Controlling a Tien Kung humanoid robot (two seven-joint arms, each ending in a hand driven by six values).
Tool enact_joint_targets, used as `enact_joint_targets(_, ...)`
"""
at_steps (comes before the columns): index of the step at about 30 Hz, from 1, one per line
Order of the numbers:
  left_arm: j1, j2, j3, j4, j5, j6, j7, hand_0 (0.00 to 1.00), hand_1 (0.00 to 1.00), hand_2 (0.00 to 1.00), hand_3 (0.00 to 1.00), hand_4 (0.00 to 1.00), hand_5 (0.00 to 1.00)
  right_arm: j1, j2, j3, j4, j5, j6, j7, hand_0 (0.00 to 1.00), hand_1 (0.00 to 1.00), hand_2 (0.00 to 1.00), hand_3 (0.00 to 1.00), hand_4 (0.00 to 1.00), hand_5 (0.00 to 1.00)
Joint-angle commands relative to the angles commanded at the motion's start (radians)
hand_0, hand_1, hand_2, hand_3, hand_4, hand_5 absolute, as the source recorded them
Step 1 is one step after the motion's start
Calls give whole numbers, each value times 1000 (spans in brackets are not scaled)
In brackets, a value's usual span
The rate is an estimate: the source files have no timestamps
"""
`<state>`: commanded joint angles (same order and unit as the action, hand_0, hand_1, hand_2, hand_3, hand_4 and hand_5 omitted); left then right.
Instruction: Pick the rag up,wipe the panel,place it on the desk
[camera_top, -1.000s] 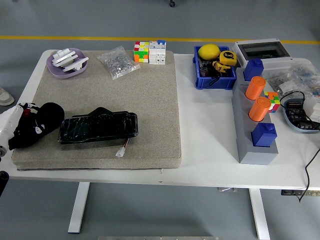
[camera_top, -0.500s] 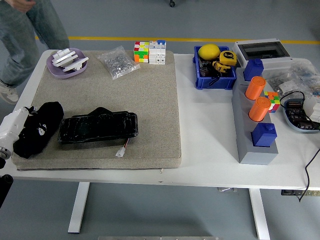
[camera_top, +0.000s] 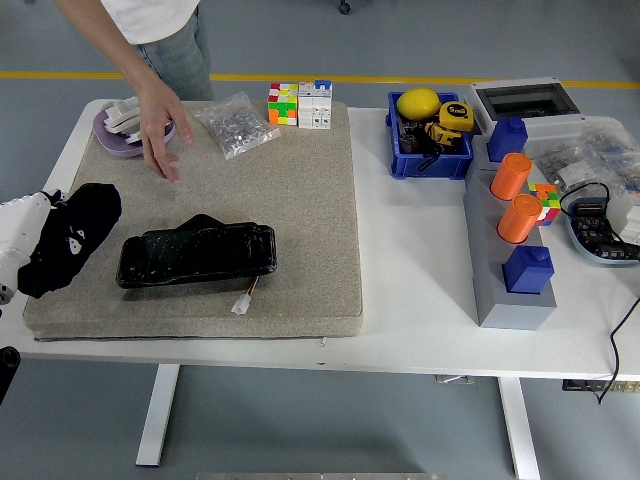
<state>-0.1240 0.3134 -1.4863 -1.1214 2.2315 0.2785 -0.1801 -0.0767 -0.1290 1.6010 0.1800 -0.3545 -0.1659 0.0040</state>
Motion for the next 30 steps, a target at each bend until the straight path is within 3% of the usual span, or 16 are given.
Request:
enact_joint_targets(16,14,-21,73,-50,16,14,7,241,308,546,484,153,2,4,-5,30,0,-23,-1,3,767,642,678,604,998,489)
enact_joint_targets(30,17,-55,134,-90,13,23,5,243,305,545,484,155,2,4,-6,51,0,-42,1,5,767,641,677,604,998,488)
